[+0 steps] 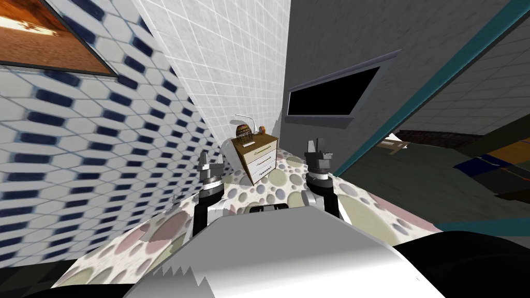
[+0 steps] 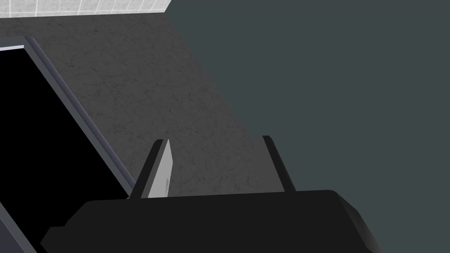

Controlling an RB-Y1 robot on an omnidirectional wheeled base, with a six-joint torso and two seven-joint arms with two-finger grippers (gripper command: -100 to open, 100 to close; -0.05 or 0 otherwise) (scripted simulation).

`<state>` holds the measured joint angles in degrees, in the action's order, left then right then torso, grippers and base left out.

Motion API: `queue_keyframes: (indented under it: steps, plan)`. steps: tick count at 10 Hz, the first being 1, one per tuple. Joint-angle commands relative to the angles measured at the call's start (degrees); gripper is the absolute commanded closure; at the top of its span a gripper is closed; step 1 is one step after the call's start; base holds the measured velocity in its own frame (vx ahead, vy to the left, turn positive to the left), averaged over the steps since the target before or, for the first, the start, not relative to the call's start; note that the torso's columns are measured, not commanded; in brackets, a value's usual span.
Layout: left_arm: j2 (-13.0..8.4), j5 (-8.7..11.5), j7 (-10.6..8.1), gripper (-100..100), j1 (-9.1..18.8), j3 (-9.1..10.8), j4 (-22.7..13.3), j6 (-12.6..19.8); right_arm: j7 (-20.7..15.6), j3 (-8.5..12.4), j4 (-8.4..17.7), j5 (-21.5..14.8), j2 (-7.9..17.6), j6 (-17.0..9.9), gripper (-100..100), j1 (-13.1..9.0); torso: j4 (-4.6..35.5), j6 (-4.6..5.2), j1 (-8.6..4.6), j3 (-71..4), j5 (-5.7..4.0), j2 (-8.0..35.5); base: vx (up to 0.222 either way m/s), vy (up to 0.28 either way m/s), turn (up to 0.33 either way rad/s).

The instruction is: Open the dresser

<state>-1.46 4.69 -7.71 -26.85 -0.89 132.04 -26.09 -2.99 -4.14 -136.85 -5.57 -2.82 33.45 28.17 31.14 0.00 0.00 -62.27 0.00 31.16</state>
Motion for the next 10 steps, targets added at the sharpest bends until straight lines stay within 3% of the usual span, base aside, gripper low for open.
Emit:
queue_keyframes:
  steps: [1, 2, 3, 6, 10]
  plan:
    - [0.0, 0.0, 0.0, 0, 0.0, 0.0, 0.0, 0.0, 0.0, 0.0, 0.0, 0.0, 0.0, 0.0, 0, 0.0, 4.23, 0.0, 0.0, -8.46, 0.0, 4.23, 0.0, 0.0, 0.0]
    - [-1.62, 0.08, -0.01, -100, 0.08, 0.13, -0.56, -0.09, 0.0, 0.0, 0.0, 0.0, 0.0, 0.0, 0, 0.0, 8.46, 0.0, 0.0, -16.92, 0.0, 8.46, 0.025, -0.012, 0.016]
    - [-2.7, 0.16, -0.02, -100, 0.17, 0.26, -1.11, -0.17, 0.0, 0.0, 0.02, 0.0, 0.0, 0.0, 0, 0.01, 10.33, 0.0, -0.02, -20.9, -0.01, 10.33, 0.045, -0.04, 0.018]
    - [-6.04, 0.72, -0.09, -100, 0.72, 1.14, -4.87, -0.77, 0.0, 0.0, 0.02, 0.0, 0.0, 0.0, 0, 0.02, 11.09, 0.0, -0.03, -22.35, -0.01, 11.02, 0.092, -0.067, 0.042]
    - [-7.49, 1.5, -0.18, -100, 1.49, 2.35, -10.07, -1.6, 0.0, -0.01, 0.02, 0.0, -0.01, 0.0, 0, 0.02, 11.15, 0.0, 0.13, -22.28, 0.03, 11.16, 0.147, -0.116, 0.048]
